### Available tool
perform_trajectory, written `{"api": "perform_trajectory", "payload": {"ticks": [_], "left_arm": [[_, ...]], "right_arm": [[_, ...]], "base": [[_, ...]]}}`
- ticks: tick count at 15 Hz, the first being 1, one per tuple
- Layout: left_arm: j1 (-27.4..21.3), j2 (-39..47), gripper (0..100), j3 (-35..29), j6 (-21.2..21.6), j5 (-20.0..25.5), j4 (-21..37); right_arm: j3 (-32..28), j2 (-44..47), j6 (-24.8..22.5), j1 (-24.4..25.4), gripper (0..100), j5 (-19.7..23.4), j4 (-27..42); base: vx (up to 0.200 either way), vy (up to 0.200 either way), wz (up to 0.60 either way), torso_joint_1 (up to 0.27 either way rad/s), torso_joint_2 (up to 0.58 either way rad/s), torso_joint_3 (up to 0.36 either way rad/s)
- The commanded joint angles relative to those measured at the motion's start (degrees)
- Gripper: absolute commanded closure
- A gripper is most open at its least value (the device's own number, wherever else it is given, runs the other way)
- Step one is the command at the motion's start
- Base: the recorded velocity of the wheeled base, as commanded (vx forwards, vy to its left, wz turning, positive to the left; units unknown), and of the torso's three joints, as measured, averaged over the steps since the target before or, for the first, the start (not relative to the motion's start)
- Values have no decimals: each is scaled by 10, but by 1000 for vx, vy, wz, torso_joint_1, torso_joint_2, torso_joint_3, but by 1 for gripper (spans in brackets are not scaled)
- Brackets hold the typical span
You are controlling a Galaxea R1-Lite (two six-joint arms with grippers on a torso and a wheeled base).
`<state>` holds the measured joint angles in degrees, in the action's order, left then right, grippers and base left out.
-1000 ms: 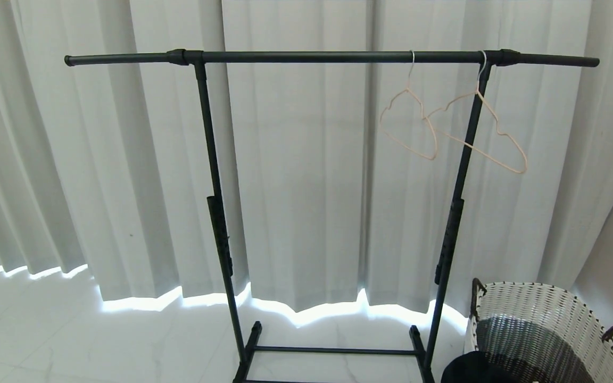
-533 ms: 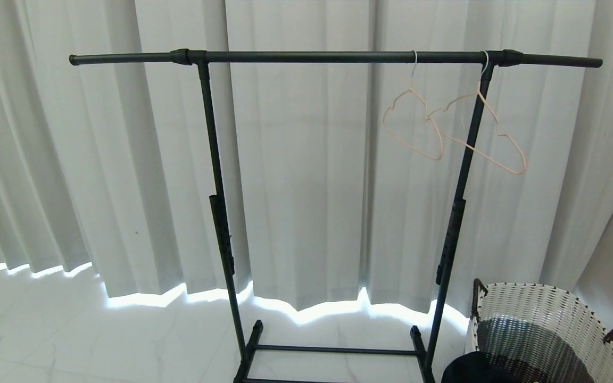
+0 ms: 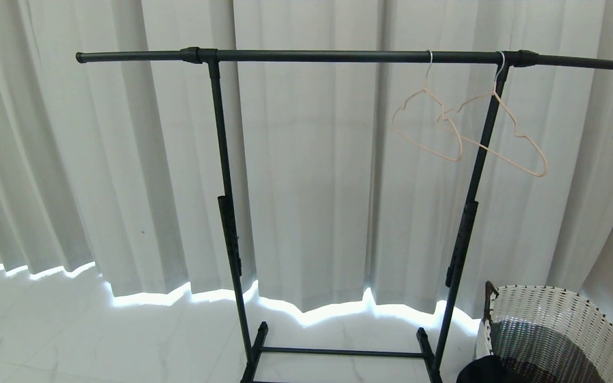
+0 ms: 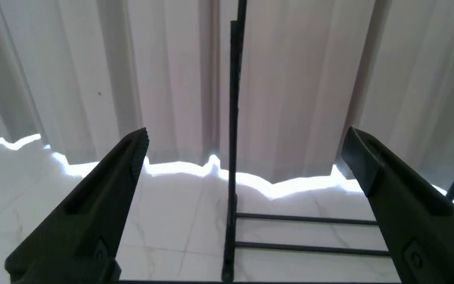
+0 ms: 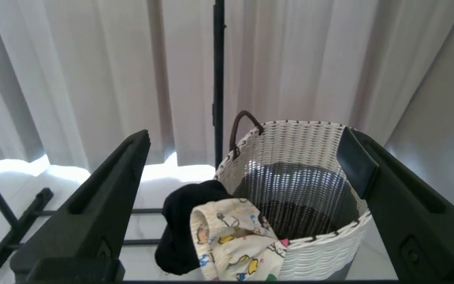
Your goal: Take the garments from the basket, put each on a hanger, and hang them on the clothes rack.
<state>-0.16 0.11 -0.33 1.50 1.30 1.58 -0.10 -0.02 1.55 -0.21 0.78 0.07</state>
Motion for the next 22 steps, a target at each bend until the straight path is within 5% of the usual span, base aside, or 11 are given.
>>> {"api": "perform_trajectory", "payload": {"ticks": [1, 8, 10, 12, 15, 18, 22], "left_arm": [[0, 0, 0, 0, 1, 0, 0], [0, 0, 0, 0, -13, -2, 0], [0, 0, 0, 0, -14, -2, 0], [0, 0, 0, 0, -14, -2, 0], [-1, 0, 0, 0, -14, -2, 0], [0, 0, 0, -1, -14, -2, 0], [0, 0, 0, 0, -14, -2, 0]], "right_arm": [[0, 0, -1, 0, 0, 0, 0], [0, 0, -37, 0, 0, 10, -4], [-80, 39, -30, 10, 0, 100, 5], [-139, 160, -55, 34, 0, 100, 15], [-167, 388, -187, 8, 0, 99, 43], [-192, 614, -399, -72, 0, 62, 29], [-163, 826, -489, -72, 0, 35, -102]], "base": [[0, 0, 0, 0, 0, 0], [0, 0, 0, 0, 0, 0], [0, 0, 0, 0, 0, 0], [0, 0, 0, 0, 0, 0], [0, 0, 0, 0, 0, 0], [0, 0, 0, 0, 0, 0], [0, 0, 0, 0, 0, 0]]}}
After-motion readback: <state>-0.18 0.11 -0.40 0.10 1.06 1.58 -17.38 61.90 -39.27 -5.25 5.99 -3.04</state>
